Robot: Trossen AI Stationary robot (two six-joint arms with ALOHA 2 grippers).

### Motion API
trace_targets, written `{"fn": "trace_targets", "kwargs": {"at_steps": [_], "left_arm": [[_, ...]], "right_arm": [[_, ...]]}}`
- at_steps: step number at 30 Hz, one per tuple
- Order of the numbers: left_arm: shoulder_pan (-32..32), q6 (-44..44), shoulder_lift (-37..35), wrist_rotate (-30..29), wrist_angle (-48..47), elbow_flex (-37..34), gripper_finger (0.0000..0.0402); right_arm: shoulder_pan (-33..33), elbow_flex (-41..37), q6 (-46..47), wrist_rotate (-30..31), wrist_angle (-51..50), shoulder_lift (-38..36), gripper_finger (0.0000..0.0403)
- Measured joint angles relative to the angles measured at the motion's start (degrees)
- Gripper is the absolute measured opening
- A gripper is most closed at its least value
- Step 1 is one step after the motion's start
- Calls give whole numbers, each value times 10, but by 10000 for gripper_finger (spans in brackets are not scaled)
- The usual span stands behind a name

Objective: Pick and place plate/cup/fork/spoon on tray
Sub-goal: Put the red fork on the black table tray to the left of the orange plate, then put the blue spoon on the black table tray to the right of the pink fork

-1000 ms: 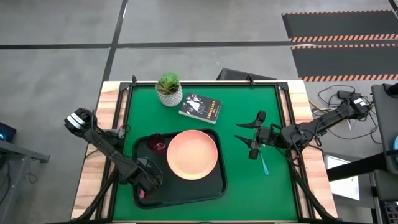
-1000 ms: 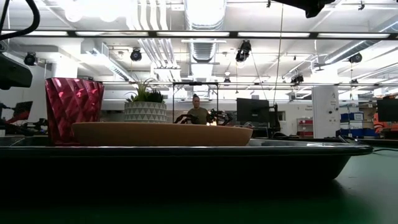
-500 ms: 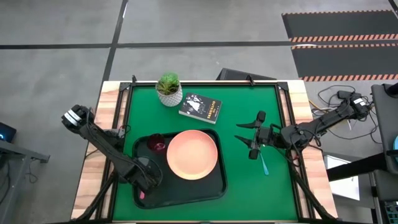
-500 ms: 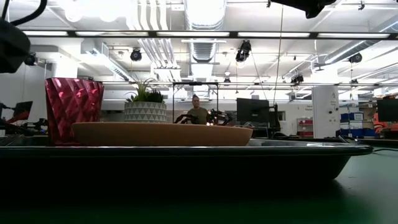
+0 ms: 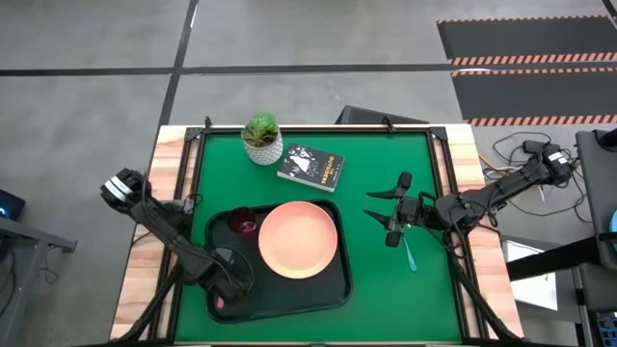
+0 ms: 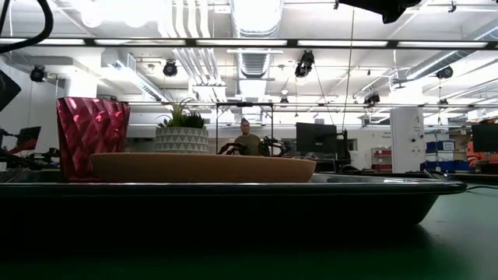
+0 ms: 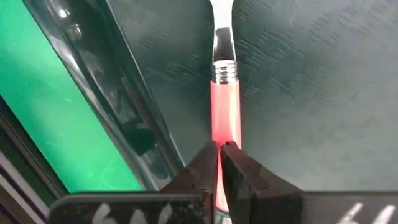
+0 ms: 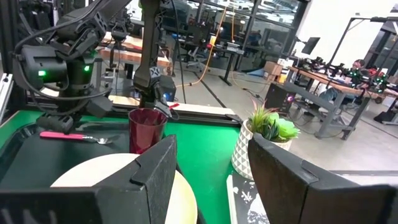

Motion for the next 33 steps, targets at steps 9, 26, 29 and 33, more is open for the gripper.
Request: {"fn": "trace_targets", "kwargs": {"at_steps": [9, 26, 29, 33], "left_arm": [[0, -7, -1, -16, 12, 19, 0], [0, 155, -65, -216, 10, 95, 0], [1, 312, -87, -386, 33, 121, 0], [1, 580, -110, -542, 123, 123, 0]], "right_arm": [[0, 0, 0, 0, 0, 0, 187], [0, 0, 27, 0, -8, 0, 187], [0, 0, 58, 0, -8, 0, 185], [0, 0, 148, -2, -38, 5, 175]]}}
